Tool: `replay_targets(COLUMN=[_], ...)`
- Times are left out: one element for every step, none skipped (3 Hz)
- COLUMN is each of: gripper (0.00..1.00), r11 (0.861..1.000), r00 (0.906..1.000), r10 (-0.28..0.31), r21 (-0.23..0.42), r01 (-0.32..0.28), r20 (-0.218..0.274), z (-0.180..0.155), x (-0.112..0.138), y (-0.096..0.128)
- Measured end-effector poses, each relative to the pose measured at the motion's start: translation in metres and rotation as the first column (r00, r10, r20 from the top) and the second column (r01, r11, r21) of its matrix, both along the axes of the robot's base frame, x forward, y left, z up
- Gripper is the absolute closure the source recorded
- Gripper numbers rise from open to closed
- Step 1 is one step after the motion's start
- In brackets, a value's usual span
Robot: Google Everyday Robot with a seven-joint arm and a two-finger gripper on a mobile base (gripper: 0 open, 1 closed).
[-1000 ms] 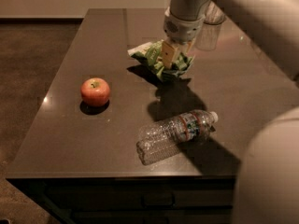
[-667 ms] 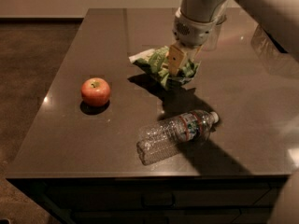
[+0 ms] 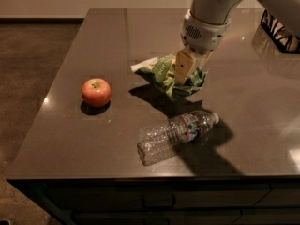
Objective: Move green jalapeno chip bag near water bottle
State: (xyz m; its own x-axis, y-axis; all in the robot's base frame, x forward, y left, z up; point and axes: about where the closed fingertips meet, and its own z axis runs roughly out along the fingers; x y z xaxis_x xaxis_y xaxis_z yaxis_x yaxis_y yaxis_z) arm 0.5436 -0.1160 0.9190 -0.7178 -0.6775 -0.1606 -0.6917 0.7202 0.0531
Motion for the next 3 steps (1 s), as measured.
replay_targets(gripper=[0.58,0.35,0.12], r11=[1.000,1.000,0.999], r00=[0.9997,0.9990,0.9987], r10=[0.006,0.012,0.019], r21=[-0.014,-0.023,-0.028], r01=[-0.007,-0.013,-0.020], r20=[-0.025,-0.043,-0.047], z=[-0.006,-0.013,-0.018], x=[-0.011,-0.015,-0.014], y=[0.004,0.008,0.013])
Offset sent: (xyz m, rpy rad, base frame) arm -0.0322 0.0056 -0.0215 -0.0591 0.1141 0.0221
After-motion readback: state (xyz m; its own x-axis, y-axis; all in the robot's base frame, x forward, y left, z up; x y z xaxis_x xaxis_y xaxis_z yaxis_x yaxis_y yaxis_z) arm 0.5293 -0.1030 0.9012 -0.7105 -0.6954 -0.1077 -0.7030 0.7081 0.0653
